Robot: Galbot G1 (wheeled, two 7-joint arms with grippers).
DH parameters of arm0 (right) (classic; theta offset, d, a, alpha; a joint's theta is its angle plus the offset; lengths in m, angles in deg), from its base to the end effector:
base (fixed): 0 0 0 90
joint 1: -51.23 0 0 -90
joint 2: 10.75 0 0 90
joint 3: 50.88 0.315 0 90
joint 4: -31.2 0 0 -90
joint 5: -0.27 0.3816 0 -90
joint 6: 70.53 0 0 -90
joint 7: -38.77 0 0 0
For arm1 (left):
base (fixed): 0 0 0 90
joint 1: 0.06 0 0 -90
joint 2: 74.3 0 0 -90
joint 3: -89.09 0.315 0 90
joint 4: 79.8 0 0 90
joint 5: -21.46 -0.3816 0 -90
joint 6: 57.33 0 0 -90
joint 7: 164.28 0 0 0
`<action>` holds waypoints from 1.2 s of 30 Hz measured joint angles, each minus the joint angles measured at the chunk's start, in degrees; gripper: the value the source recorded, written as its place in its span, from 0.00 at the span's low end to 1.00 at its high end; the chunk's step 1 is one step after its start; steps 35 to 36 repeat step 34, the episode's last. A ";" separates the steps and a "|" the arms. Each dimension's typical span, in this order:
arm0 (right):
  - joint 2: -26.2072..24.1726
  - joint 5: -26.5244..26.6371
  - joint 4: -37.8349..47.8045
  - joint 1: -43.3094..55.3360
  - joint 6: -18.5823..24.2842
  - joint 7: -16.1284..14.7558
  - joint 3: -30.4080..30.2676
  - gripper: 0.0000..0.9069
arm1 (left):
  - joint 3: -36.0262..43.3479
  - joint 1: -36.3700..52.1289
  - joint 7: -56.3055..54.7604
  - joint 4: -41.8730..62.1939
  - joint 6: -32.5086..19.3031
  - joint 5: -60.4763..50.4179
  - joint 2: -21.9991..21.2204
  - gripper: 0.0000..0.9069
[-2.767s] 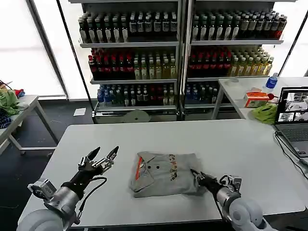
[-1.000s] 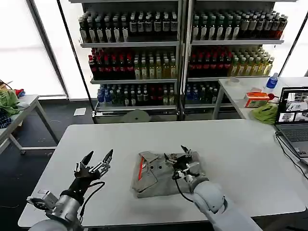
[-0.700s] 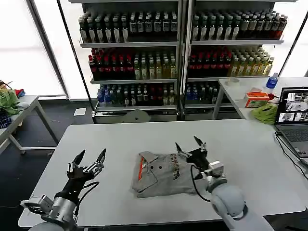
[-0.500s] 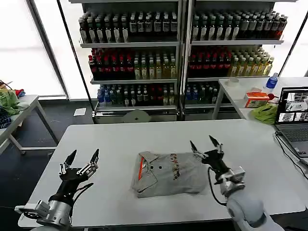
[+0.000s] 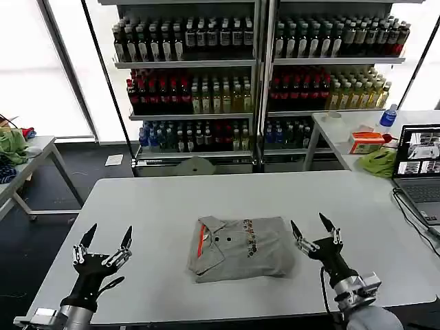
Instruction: Fold and organize the clothes.
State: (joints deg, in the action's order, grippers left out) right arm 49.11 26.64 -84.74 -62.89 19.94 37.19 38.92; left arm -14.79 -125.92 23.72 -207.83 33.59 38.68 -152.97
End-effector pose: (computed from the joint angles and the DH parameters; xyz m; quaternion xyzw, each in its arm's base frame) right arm 0.2606 -0.0733 -0.2577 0.1257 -0.9920 0.0079 0.0070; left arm 0.1989 0.0864 -0.2230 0.0376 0.9989 0.0027 0.0277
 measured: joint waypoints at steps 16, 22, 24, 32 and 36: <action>0.72 -2.56 0.16 -5.01 3.62 0.08 1.90 1.00 | 0.88 -4.73 2.38 -1.21 -2.92 -3.44 -1.23 1.00; 0.62 -1.70 -0.16 -5.25 4.26 -0.53 1.57 1.00 | 0.54 -5.50 2.97 -1.28 -3.52 -3.79 -2.07 1.00; 0.49 -1.37 -0.37 -5.36 4.35 -0.66 1.57 1.00 | 0.30 -5.80 3.11 -1.40 -3.77 -3.85 -2.33 1.00; 0.49 -0.86 -1.57 -6.08 4.75 -1.56 1.21 1.00 | -0.64 -6.64 3.21 -2.61 -4.22 -3.83 -3.01 1.00; 0.59 -0.83 -1.87 -6.15 4.88 -1.71 1.10 1.00 | -0.92 -6.81 3.31 -2.81 -4.20 -3.91 -3.02 1.00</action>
